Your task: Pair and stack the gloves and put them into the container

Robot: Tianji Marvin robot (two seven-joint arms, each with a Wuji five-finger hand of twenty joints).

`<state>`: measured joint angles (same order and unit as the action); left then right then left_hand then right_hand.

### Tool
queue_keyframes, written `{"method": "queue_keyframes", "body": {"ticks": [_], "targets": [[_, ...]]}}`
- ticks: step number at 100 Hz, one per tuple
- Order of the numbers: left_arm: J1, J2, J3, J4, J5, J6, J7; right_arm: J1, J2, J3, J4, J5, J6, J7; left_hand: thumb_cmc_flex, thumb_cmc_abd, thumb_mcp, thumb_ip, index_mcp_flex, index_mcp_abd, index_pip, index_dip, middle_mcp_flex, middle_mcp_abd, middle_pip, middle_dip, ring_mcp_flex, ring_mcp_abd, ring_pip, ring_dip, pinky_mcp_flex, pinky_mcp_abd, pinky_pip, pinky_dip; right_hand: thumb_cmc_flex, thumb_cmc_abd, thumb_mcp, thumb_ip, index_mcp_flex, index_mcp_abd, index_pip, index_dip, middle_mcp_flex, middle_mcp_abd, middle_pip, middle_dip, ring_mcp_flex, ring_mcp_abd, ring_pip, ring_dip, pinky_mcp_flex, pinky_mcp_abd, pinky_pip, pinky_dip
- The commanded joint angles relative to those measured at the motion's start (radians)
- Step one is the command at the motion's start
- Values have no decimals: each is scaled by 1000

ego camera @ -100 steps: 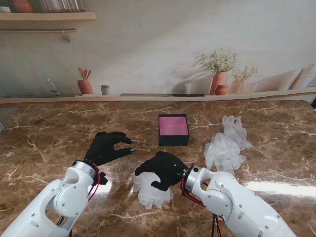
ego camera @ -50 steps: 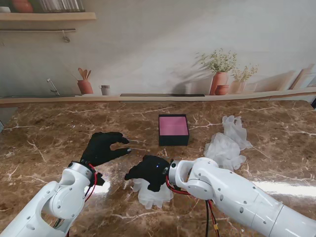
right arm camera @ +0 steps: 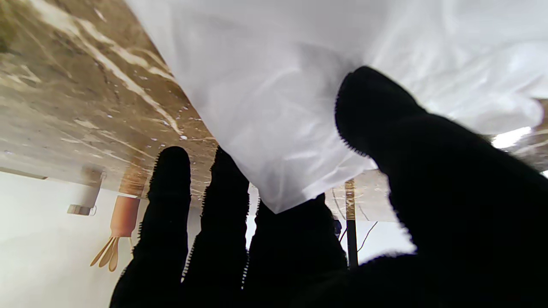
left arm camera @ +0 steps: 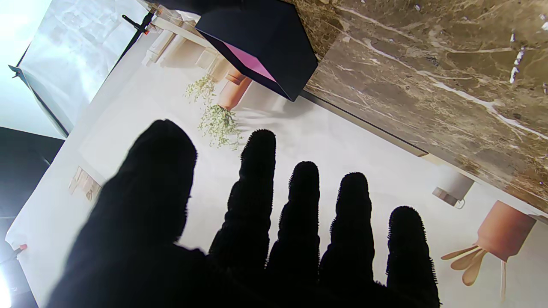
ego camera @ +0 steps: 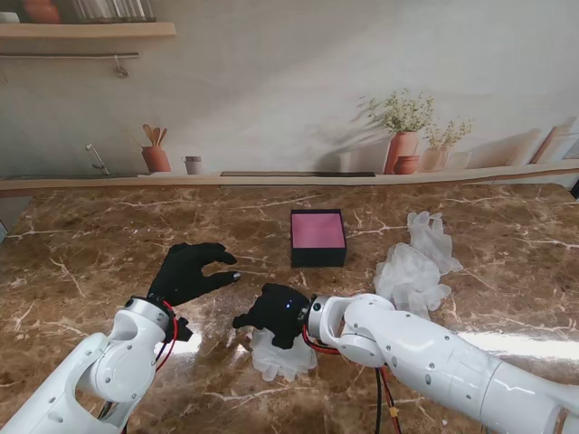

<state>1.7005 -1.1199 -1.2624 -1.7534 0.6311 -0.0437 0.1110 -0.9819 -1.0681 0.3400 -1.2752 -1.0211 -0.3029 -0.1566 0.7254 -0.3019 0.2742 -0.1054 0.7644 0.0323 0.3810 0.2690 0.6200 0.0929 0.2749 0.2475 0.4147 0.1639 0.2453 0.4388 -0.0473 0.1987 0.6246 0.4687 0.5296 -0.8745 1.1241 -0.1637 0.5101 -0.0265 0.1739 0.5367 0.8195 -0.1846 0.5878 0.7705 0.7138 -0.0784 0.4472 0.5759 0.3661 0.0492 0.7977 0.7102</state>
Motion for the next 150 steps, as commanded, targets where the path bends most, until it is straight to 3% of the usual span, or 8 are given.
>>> {"method": "queue_keyframes", "body": {"ticks": [1,15,18,28,39,58,83,150], "targets": [[6,-1,2,-3,0,4,-2,-8,3,3,-1,-16,23,25,3,44,-34,36,9,-28,-5,16,15,-16,-18,-8,30,-27,-31,-8,-22,7,-25,15,15,-56,10,-95,62,-26,38,-29,80,-46,47,113,35,-21,57,61,6,4,31,0],[4,-2,4,-2,-3,4,0,-16,6,6,2,-41,44,-8,4,47,-37,36,8,-27,-6,16,14,-13,-19,-8,30,-29,-31,-8,-22,9,-21,20,0,-82,23,-96,283,-197,288,55,111,-38,1,197,-15,-30,140,120,-1,-1,49,-2],[4,-2,4,-2,-4,4,-1,-18,6,8,4,-43,45,-12,5,47,-38,36,8,-28,-6,16,15,-14,-19,-8,30,-29,-31,-8,-22,8,-21,21,-15,-77,41,-24,340,-219,335,81,57,-22,-39,142,-57,-29,132,114,-7,-6,53,0],[2,-2,5,-1,-5,4,-2,-25,10,14,1,-52,50,-16,6,48,-41,36,9,-28,-6,16,15,-13,-19,-8,30,-28,-31,-8,-22,9,-16,25,16,-88,5,-143,374,-295,464,61,-143,24,-141,-5,-203,-35,128,85,-24,-32,76,25],[1,-2,6,0,-7,3,-2,-31,10,18,5,-51,47,-23,7,50,-43,36,9,-30,-5,16,16,-15,-19,-7,31,-28,-31,-8,-22,10,-12,28,38,-79,-22,-165,362,-396,570,71,-341,92,-344,-314,-295,-18,-49,-100,-26,-34,84,36],[0,-1,5,0,-9,2,-7,-50,8,41,1,-36,44,-14,8,50,-46,36,13,-31,-3,17,19,-15,-18,-7,34,-29,-30,-7,-24,13,-10,29,84,-86,-26,-167,387,-410,661,68,-125,157,-324,-453,45,105,-147,-200,147,52,161,7],[0,-1,5,1,-9,2,-6,-50,-15,38,59,-18,16,-122,8,53,-51,37,15,-33,-1,18,19,-15,-18,-7,33,-28,-30,-7,-24,16,-14,26,165,-64,5,-133,464,-383,738,81,397,-13,-73,13,432,10,152,128,371,5,432,-30],[-2,1,11,4,-10,-1,-15,-216,-37,272,165,-31,-105,-519,14,59,-65,38,16,-34,0,21,17,-14,-22,-5,31,-27,-33,-7,-25,20,-33,19,155,-58,35,-135,485,-402,774,83,400,-24,-46,77,382,-12,232,165,318,3,437,-58]]}}
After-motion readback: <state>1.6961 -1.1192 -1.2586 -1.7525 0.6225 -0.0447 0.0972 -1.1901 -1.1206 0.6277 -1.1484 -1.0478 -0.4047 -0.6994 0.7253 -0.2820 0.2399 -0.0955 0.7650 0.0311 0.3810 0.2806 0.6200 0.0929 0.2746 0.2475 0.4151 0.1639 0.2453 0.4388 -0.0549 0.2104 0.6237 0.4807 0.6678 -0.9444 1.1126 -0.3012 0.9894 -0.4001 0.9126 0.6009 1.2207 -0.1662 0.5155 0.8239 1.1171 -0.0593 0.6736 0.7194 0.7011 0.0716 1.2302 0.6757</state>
